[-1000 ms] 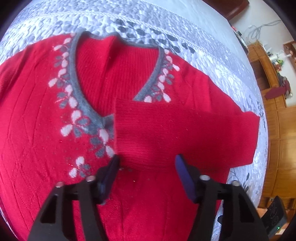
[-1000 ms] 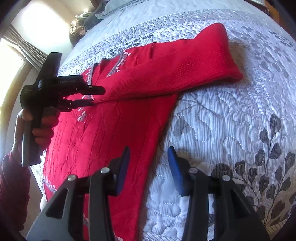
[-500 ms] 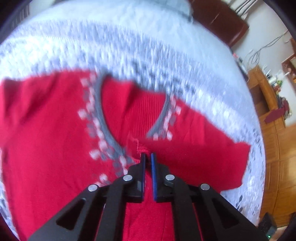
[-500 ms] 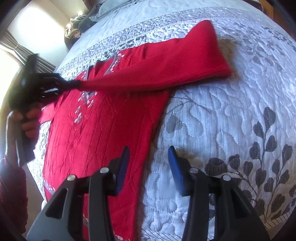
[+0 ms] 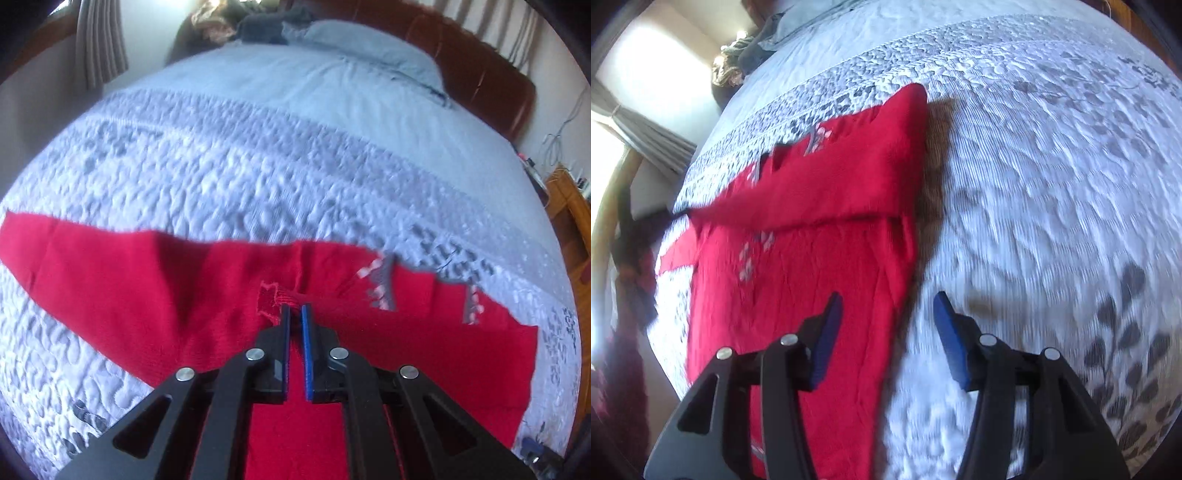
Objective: Fold small clothes
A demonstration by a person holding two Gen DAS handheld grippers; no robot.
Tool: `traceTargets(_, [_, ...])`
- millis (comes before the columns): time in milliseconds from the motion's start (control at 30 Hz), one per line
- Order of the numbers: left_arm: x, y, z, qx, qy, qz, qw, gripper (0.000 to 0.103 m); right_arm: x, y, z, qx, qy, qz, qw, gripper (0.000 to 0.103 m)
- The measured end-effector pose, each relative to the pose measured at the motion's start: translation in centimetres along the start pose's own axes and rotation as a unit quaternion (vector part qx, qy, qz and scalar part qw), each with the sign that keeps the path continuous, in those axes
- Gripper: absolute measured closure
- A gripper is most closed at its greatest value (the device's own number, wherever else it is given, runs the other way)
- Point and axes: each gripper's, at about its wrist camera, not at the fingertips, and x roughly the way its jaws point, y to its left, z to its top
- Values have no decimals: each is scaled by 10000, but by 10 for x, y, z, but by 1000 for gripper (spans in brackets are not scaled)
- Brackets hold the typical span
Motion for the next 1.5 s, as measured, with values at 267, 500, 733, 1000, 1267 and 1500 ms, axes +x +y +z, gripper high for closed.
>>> traceTargets(267, [25,6,-20,-40,131,31,9999,97,54,-18,82,467,545,-139,9973,36])
traceTargets(500, [31,14,-22,-58,281,115,9995,97,59,-12,91,413,822,321,9952,95])
traceTargets(733, [44,9,-32,306,337,414,9981,92,68,-36,90,977,880,226,9911,95])
traceTargets(1000, [-1,-1,-15,231,-169,60,9996,74,31,-2,127,283,124,-273,9991,85])
traceTargets(1267, [37,-39,-20,577,364,-282,9973,72,69,-6,157,271,450,-631,9966,91])
traceTargets(1500, [63,-41,-37,686,514,-157,9962,72,81,-30,153,562,532,-538,9956,103])
